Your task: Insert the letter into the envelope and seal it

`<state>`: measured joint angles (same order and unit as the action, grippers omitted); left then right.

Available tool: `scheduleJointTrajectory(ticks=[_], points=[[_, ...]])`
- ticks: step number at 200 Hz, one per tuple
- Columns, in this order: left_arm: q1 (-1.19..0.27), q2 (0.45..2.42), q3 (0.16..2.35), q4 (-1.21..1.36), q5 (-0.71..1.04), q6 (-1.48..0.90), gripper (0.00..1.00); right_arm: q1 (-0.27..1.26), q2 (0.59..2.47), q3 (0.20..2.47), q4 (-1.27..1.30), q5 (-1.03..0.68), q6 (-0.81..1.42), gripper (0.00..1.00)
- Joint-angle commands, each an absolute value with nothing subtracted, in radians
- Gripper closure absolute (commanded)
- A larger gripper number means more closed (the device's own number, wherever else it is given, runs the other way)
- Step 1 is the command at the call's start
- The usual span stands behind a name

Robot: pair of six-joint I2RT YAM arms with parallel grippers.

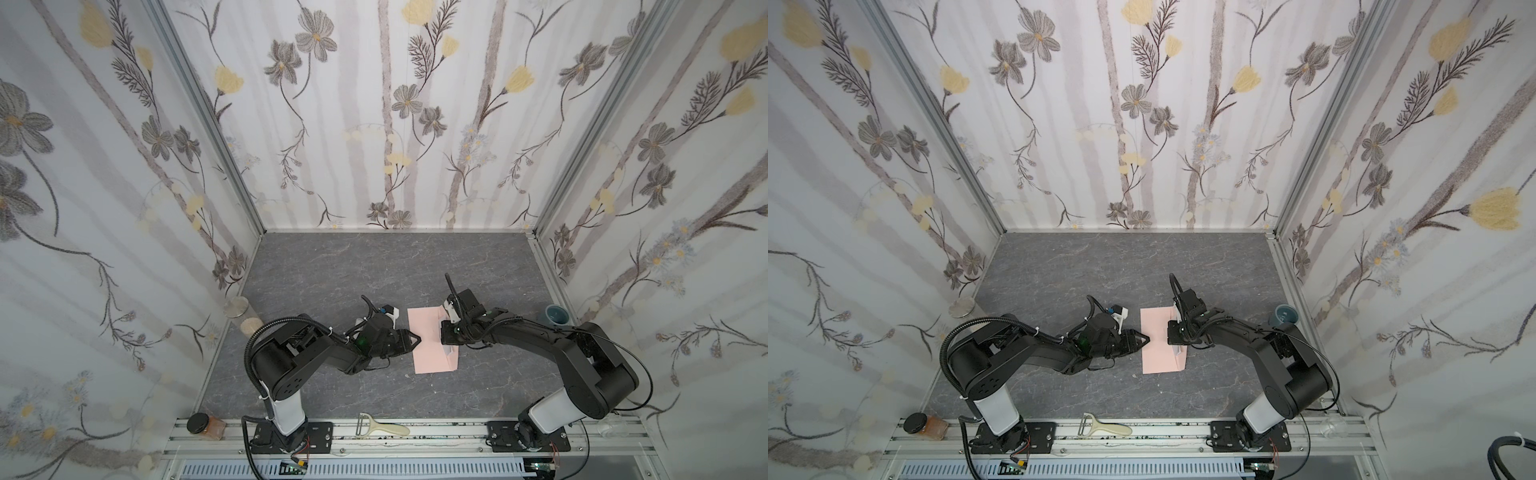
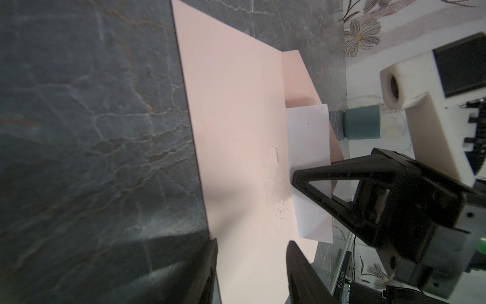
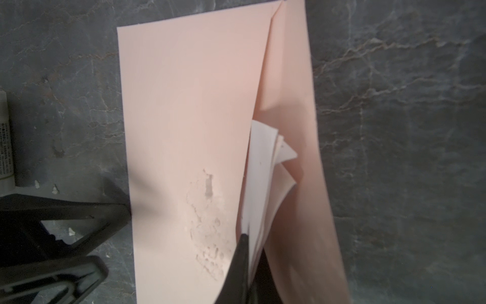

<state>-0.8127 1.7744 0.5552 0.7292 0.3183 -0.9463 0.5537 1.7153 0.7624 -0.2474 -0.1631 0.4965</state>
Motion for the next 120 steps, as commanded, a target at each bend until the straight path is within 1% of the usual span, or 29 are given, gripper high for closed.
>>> scheduleJointTrajectory(ticks=[1,8,46,95,120], points=[[-0.815,1.772,0.553,0.704,0.307,-0.953,0.54,0.555,1.701,0.774,-0.251,-0.109,0.497,0.75],[-0.814,1.769,0.551,0.704,0.305,-0.95,0.54,0.556,1.695,0.777,-0.262,-0.097,0.497,0.69],[-0.815,1.763,0.552,0.704,0.306,-0.947,0.54,0.557,1.676,0.801,-0.306,-0.049,0.501,0.54],[-0.815,1.754,0.557,0.704,0.301,-0.942,0.54,0.591,1.68,0.828,-0.35,0.018,0.511,0.5],[-0.814,1.744,0.572,0.704,0.308,-0.931,0.54,0.598,1.676,0.828,-0.336,-0.011,0.523,0.49]])
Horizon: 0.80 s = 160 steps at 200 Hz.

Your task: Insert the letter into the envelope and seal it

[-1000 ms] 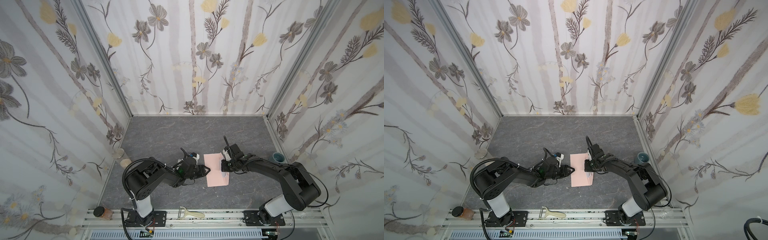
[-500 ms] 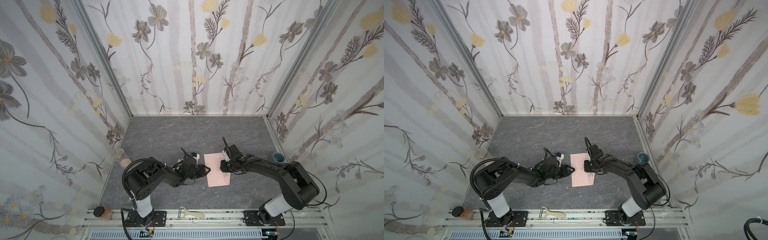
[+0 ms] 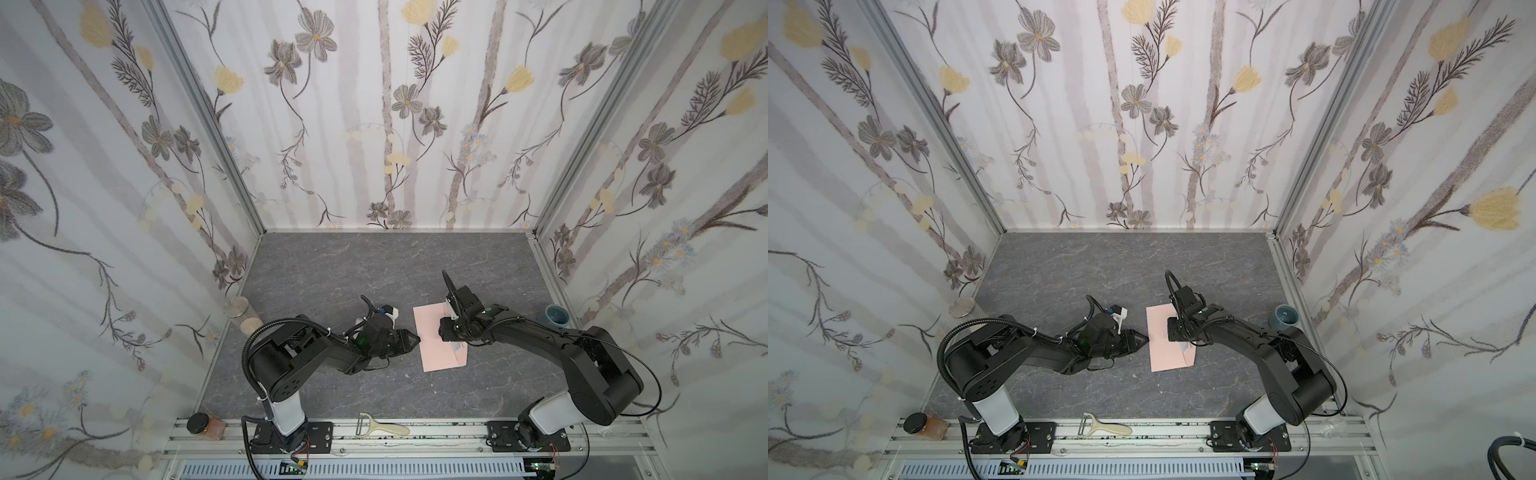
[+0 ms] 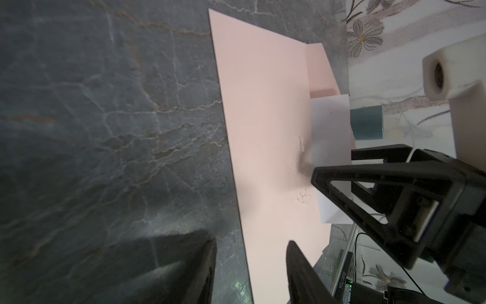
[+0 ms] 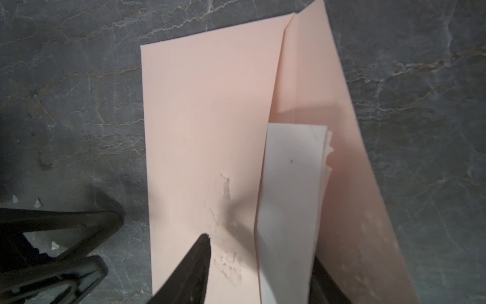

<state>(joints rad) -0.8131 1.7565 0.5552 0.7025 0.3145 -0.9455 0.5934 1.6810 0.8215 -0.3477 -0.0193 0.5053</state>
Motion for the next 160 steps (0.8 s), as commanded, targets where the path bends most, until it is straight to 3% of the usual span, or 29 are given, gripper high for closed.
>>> scheduleJointTrajectory(ticks=[1,100,160], points=[[-0.814,1.744,0.574,0.704,0.309,-0.929,0.54,0.599,1.676,0.828,-0.336,-0.012,0.524,0.49],[-0.83,1.847,0.684,0.704,0.346,-0.91,0.56,0.617,1.703,0.83,-0.307,-0.041,0.537,0.54],[-0.83,1.885,0.662,0.703,0.342,-0.94,0.57,0.617,1.694,0.841,-0.339,0.021,0.534,0.46]])
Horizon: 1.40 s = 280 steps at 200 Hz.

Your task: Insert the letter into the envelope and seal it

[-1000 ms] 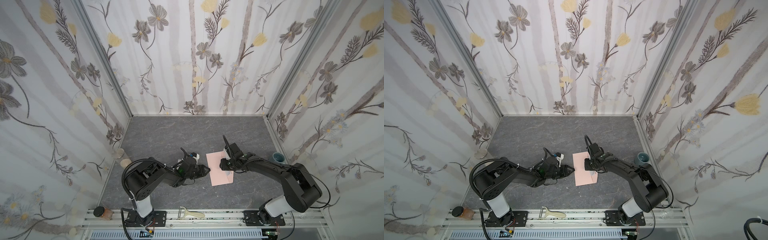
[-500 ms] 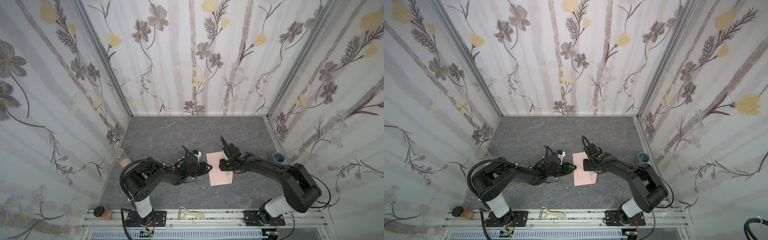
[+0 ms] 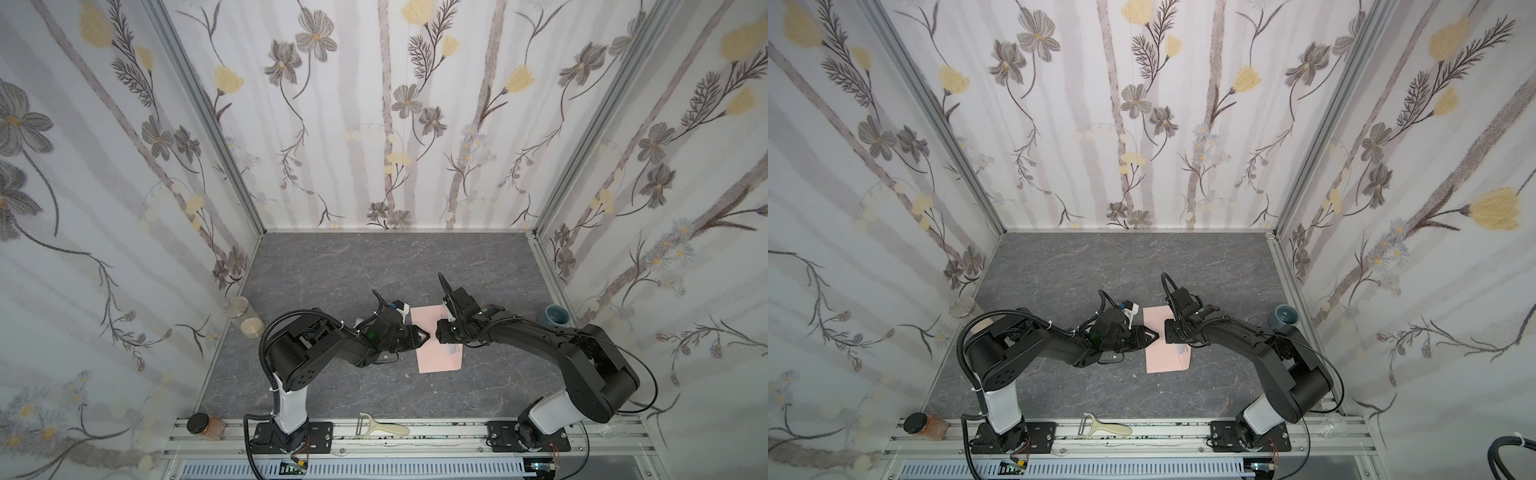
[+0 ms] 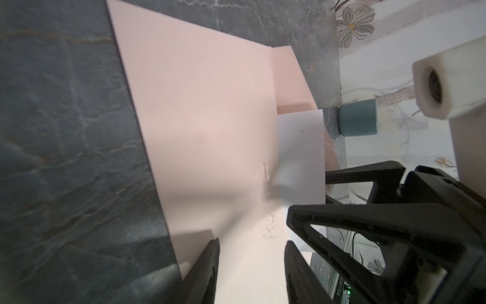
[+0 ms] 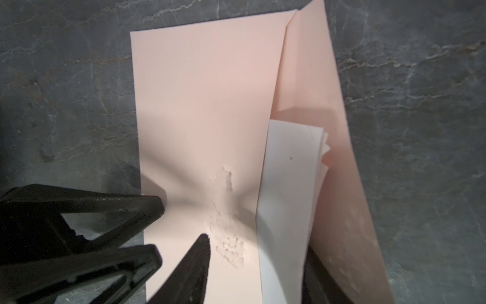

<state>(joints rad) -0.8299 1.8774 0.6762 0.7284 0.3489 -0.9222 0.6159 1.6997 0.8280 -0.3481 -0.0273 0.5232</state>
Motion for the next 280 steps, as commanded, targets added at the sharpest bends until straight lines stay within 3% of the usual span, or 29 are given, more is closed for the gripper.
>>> scheduleJointTrajectory(ticks=[1,119,183,280], points=[[-0.83,1.885,0.661,0.704,0.341,-0.94,0.57,0.617,1.693,0.842,-0.34,0.023,0.533,0.46],[-0.82,1.763,0.649,0.701,0.354,-0.949,0.56,0.614,1.7,0.85,-0.364,0.066,0.533,0.43],[-0.801,1.77,0.566,0.693,0.318,-0.962,0.57,0.615,1.709,0.843,-0.339,0.04,0.537,0.43],[-0.802,1.863,0.623,0.692,0.358,-0.972,0.58,0.616,1.718,0.829,-0.299,0.005,0.556,0.44]])
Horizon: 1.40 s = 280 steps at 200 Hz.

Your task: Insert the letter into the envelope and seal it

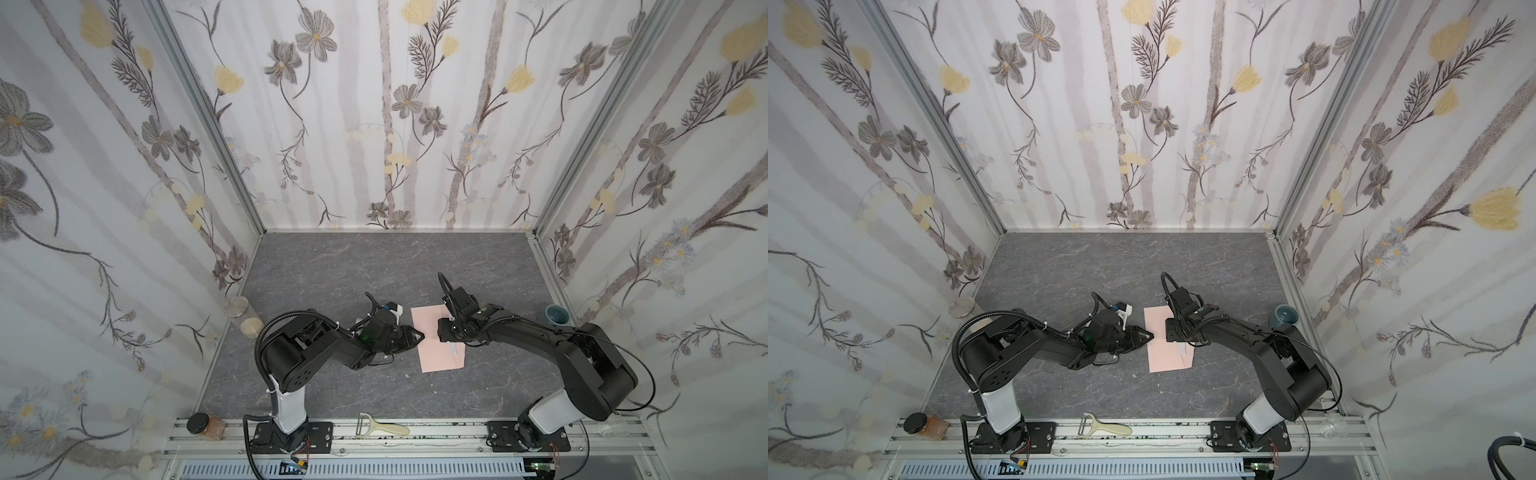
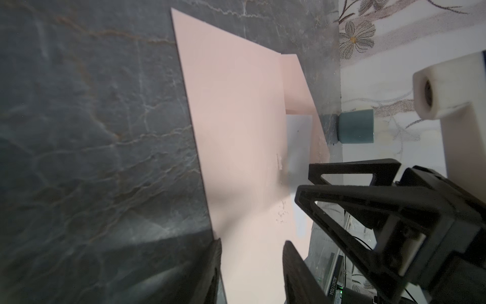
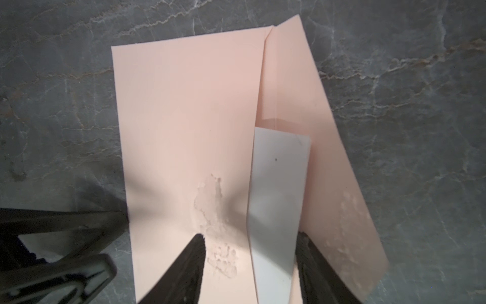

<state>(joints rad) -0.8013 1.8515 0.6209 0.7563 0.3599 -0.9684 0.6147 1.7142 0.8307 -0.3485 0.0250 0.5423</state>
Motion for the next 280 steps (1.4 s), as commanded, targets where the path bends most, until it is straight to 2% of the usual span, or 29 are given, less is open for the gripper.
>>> scheduleJointTrajectory(ticks=[1,83,151,280], points=[[-0.802,1.863,0.623,0.692,0.358,-0.973,0.58,0.615,1.718,0.829,-0.298,0.005,0.556,0.44],[-0.798,1.855,0.622,0.69,0.353,-0.968,0.59,0.615,1.729,0.832,-0.244,0.005,0.558,0.44],[-0.751,1.833,0.652,0.616,0.309,-0.938,0.6,0.596,1.66,0.826,-0.272,0.007,0.563,0.43],[-0.717,1.938,0.792,0.543,0.319,-0.891,0.61,0.562,1.805,0.905,-0.206,-0.038,0.526,0.42]])
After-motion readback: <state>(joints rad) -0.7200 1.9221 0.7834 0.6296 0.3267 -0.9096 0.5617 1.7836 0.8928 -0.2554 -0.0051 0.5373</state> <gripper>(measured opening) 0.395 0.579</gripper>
